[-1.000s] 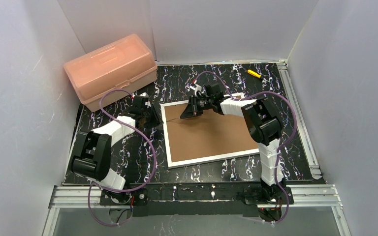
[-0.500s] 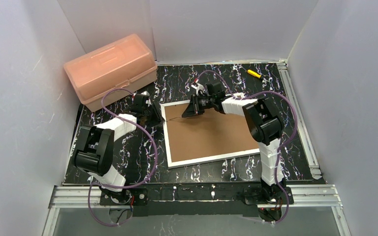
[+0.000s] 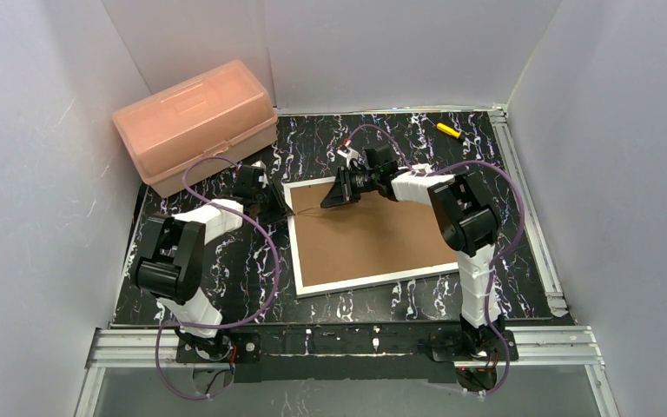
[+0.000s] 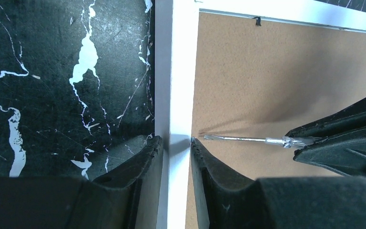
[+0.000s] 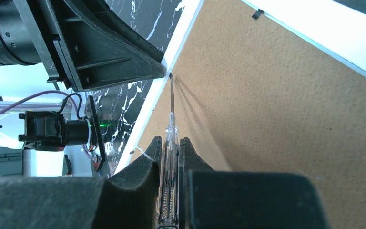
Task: Take the photo out of the frame
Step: Release the photo frame item from the photo frame.
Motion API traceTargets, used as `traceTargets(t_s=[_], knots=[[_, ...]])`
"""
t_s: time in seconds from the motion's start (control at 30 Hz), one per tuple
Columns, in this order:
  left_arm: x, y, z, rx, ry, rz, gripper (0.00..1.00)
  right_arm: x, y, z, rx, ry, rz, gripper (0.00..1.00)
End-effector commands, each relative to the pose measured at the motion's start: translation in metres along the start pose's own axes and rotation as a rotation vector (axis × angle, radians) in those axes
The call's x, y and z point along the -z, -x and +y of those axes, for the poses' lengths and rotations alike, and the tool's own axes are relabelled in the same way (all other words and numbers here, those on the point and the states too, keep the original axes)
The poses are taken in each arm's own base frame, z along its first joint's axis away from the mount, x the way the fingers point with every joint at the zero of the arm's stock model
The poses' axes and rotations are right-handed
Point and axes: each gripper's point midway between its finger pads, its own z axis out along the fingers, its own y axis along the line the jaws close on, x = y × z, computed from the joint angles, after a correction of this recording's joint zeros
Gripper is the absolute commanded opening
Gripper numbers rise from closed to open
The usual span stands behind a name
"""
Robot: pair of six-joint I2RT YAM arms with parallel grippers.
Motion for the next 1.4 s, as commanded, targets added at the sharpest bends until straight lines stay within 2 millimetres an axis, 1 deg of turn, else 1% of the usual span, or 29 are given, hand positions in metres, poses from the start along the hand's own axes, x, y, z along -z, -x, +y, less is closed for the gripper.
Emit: traceTargets(t_s=[0.0,0.3,0.47,0.6,1.37], knots=[[0.003,0.01,-0.009,0.001,-0.023,-0.008,0.26,-0.002,-0.004,-0.001,0.004,0.03,0.008,0.01],[0.003,0.009,-0.006,0.009,-0.016,0.003,0.22,-0.006,-0.006,-0.006,-0.01,0.032,0.012,0.01],[0.003,0.009,-0.004,0.013,-0.012,0.009,0.19,-0.007,-0.008,-0.004,-0.009,0.042,0.016,0.01],[0.002,0.007,-0.003,0.014,-0.011,0.016,0.19,-0.01,-0.011,-0.005,-0.013,0.043,0.024,0.01],[-0.002,0.003,-0.001,0.018,-0.014,0.035,0.16,-0.019,-0.011,-0.008,-0.027,0.053,0.028,0.01]])
